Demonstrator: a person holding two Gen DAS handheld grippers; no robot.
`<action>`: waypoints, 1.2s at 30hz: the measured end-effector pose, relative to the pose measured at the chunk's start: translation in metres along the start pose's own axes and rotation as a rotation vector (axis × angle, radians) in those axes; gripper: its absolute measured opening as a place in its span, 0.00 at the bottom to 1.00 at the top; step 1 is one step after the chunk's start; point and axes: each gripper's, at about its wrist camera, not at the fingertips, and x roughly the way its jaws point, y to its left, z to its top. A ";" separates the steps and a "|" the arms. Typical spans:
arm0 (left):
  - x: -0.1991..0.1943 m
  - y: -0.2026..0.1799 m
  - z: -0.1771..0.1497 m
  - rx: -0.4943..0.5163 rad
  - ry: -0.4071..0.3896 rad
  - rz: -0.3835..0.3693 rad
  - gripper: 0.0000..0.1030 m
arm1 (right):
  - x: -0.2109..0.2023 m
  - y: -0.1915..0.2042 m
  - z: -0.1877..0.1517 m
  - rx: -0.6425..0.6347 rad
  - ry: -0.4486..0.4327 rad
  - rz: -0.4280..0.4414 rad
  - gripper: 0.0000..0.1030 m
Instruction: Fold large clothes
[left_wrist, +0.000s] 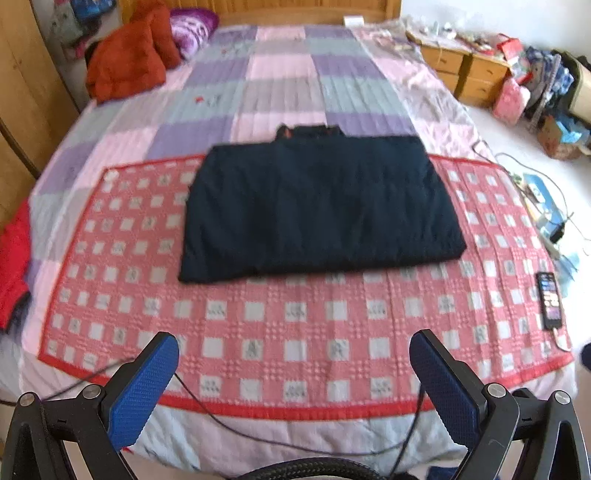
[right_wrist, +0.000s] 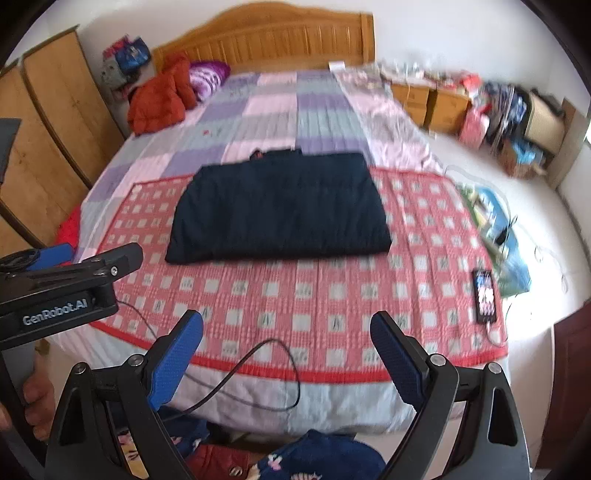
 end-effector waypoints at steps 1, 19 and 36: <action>-0.001 0.000 0.000 0.003 -0.009 0.003 1.00 | 0.000 -0.001 0.001 0.009 -0.003 0.006 0.92; 0.014 0.015 0.010 -0.024 0.004 0.029 1.00 | 0.012 -0.016 0.012 0.027 -0.004 0.011 0.92; 0.034 0.018 0.032 -0.008 0.050 0.045 1.00 | 0.036 -0.052 0.028 0.090 0.011 0.008 0.92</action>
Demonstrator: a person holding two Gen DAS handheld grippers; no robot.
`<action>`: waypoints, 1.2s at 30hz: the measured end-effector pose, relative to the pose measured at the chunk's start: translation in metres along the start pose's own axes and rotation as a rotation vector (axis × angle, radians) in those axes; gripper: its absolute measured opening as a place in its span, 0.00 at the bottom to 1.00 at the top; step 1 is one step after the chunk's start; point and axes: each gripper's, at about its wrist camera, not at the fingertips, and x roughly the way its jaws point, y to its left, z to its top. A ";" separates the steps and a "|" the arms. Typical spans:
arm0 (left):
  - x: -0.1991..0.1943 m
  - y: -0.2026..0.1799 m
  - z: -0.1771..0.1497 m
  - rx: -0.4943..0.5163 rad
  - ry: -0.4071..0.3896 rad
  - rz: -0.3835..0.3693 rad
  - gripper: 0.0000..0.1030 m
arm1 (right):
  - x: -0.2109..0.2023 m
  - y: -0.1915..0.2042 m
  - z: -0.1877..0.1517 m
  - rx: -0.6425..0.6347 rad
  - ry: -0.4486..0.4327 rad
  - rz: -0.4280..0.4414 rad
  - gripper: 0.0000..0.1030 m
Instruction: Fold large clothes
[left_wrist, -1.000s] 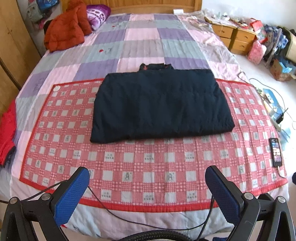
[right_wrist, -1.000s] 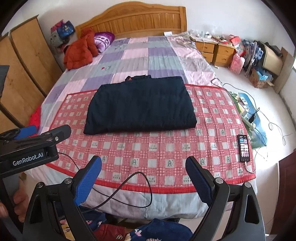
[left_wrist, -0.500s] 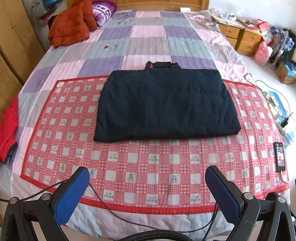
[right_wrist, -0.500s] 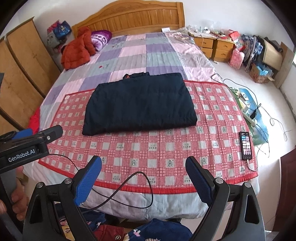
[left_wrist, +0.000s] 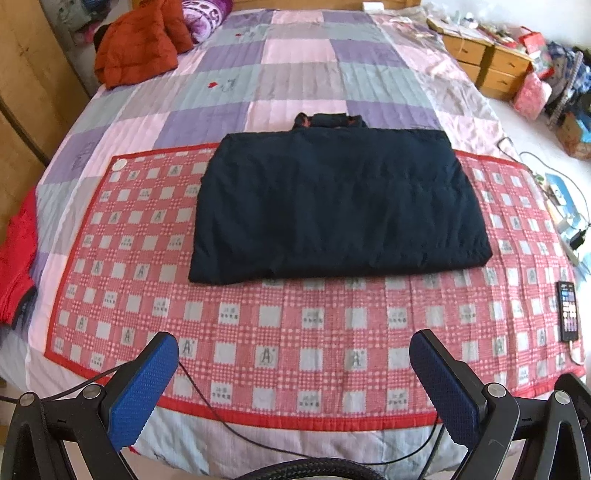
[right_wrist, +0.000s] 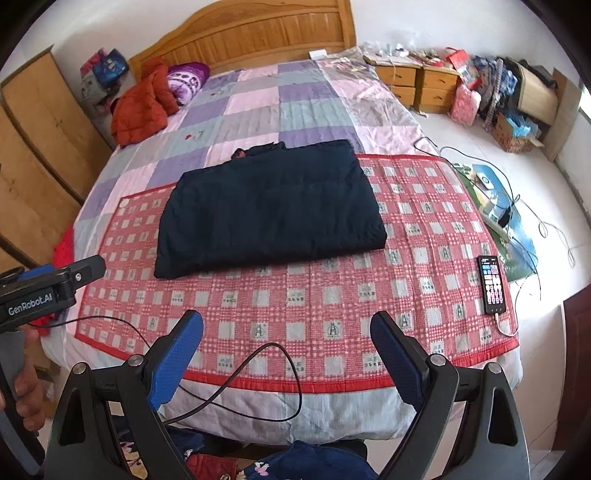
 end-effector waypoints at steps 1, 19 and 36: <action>0.000 -0.001 0.002 0.003 -0.001 -0.003 1.00 | 0.000 -0.003 0.002 0.005 -0.002 0.000 0.92; 0.013 0.021 0.024 -0.067 0.015 0.016 1.00 | 0.005 -0.031 0.030 0.030 -0.013 -0.045 0.92; 0.038 0.085 0.028 -0.174 0.057 0.096 1.00 | 0.003 -0.080 0.031 0.032 0.032 -0.172 0.91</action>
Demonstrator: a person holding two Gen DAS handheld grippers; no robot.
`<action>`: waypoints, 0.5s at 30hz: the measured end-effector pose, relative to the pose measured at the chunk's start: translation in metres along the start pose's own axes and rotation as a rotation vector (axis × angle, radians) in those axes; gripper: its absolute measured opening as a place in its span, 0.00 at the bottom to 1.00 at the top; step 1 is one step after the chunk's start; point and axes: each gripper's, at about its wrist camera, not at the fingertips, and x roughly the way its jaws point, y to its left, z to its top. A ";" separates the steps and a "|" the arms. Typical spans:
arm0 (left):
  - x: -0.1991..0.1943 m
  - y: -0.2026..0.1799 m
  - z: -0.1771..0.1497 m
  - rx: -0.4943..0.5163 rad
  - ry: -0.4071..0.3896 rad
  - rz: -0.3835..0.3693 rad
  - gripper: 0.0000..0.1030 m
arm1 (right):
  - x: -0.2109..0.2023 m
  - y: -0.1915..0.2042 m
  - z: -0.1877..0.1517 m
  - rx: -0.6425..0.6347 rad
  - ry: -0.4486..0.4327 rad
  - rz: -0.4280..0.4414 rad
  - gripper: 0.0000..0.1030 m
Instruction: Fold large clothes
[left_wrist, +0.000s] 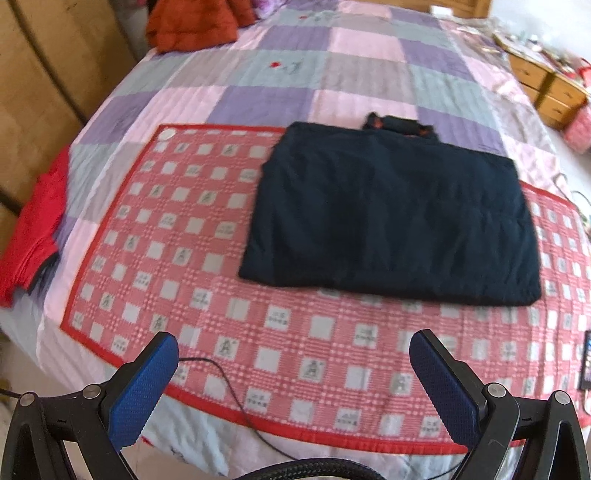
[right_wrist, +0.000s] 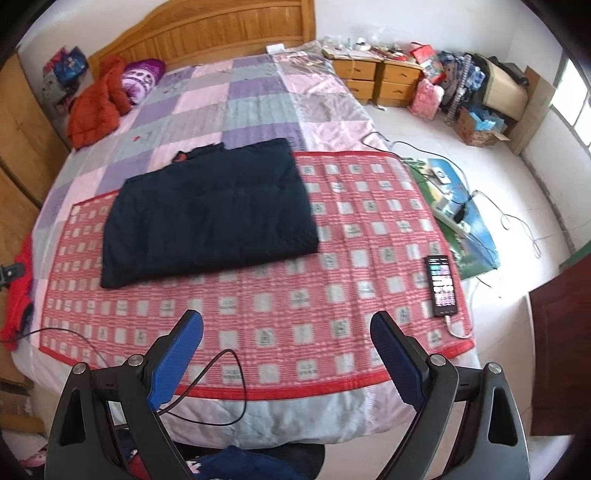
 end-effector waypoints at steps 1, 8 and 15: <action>0.003 0.005 0.000 -0.011 0.006 0.008 1.00 | 0.000 -0.004 0.000 0.005 0.000 -0.003 0.91; 0.016 0.027 0.000 -0.063 0.032 0.036 1.00 | 0.001 -0.010 0.005 -0.001 0.007 -0.024 0.91; 0.020 0.028 -0.003 -0.067 0.043 0.047 1.00 | 0.008 -0.009 0.004 -0.006 0.030 -0.019 0.91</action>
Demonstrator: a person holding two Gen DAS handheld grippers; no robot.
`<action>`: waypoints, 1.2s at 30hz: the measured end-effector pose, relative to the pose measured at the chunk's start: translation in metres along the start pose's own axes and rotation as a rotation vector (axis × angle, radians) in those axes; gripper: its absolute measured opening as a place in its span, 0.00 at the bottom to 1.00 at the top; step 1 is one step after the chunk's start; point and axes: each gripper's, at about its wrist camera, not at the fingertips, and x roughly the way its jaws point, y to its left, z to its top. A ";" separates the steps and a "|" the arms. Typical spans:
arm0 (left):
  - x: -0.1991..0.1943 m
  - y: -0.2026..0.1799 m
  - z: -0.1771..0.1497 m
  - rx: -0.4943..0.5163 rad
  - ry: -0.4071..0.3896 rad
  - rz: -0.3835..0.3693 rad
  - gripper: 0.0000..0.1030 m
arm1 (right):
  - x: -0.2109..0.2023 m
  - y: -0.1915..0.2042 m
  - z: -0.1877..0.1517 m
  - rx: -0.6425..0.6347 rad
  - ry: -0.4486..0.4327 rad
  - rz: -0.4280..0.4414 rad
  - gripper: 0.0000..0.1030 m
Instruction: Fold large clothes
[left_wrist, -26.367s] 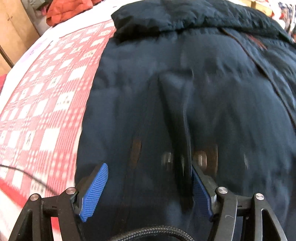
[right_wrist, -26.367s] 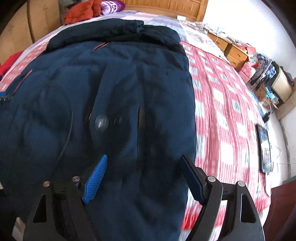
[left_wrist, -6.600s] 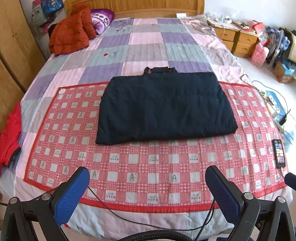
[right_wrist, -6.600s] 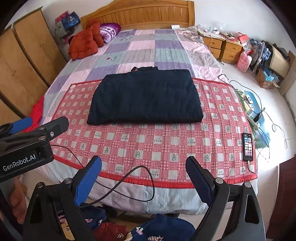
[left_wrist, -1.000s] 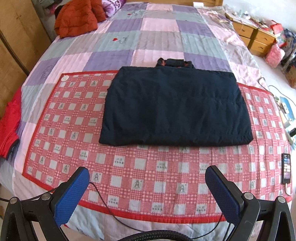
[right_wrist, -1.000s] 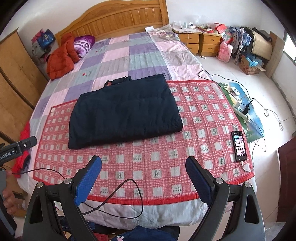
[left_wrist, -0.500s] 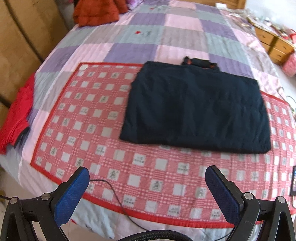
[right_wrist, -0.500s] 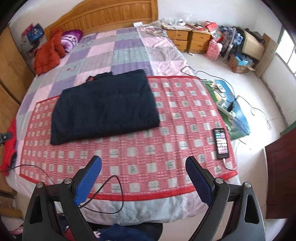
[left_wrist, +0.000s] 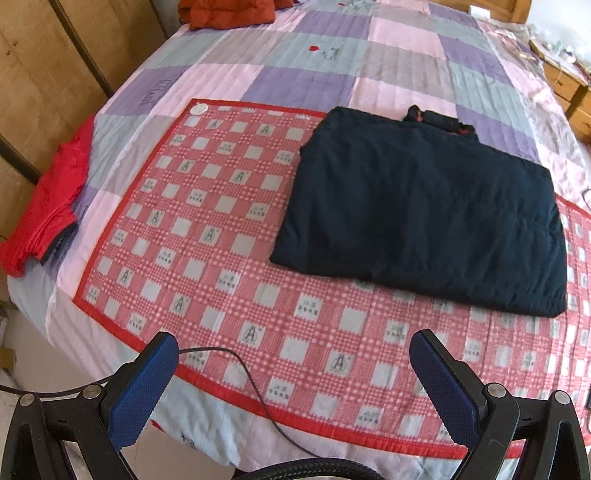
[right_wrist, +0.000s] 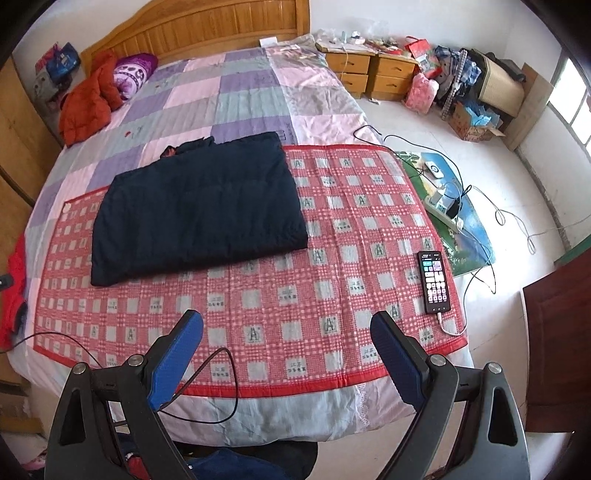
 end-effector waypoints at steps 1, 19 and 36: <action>0.001 -0.001 -0.001 0.002 0.003 0.000 1.00 | 0.001 0.000 0.000 -0.001 0.002 0.000 0.91; -0.012 -0.022 -0.015 0.063 -0.006 -0.019 1.00 | -0.011 0.017 -0.003 -0.039 -0.030 0.024 0.91; -0.062 -0.052 -0.032 0.149 -0.086 -0.061 1.00 | -0.032 0.095 -0.008 -0.184 -0.073 0.125 0.92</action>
